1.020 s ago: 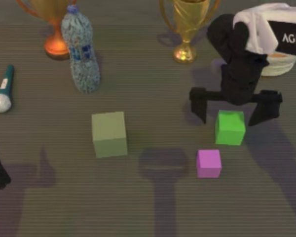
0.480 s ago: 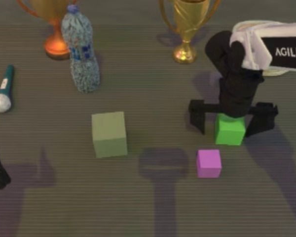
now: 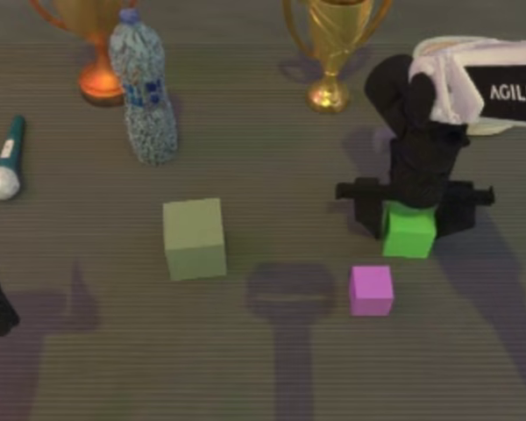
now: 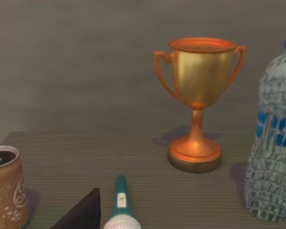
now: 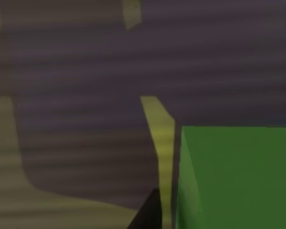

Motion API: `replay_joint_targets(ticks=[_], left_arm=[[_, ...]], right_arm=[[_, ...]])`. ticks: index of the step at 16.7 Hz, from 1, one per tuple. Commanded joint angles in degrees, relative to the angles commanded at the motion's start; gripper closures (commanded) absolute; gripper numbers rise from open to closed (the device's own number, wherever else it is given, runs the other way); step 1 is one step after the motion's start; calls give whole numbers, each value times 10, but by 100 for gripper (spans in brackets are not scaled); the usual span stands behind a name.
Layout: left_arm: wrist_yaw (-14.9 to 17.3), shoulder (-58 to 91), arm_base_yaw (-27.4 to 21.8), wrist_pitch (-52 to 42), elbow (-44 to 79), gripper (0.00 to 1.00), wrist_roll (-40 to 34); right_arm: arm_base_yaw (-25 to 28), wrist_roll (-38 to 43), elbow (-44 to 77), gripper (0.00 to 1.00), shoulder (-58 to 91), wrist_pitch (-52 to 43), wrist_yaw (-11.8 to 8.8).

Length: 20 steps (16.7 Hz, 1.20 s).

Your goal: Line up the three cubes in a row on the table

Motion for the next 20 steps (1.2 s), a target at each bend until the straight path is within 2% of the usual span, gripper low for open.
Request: replay_joint_targets(ticks=[4, 5, 14, 20], left_arm=[[0, 0, 0, 0, 0, 0, 0], [0, 0, 0, 0, 0, 0, 0], [0, 0, 0, 0, 0, 0, 0], [0, 0, 0, 0, 0, 0, 0]], right_arm=[[0, 0, 0, 98, 0, 0, 0], [0, 0, 0, 100, 0, 0, 0], [0, -3, 3, 100, -13, -8, 5], [5, -4, 60, 100, -47, -100, 4]])
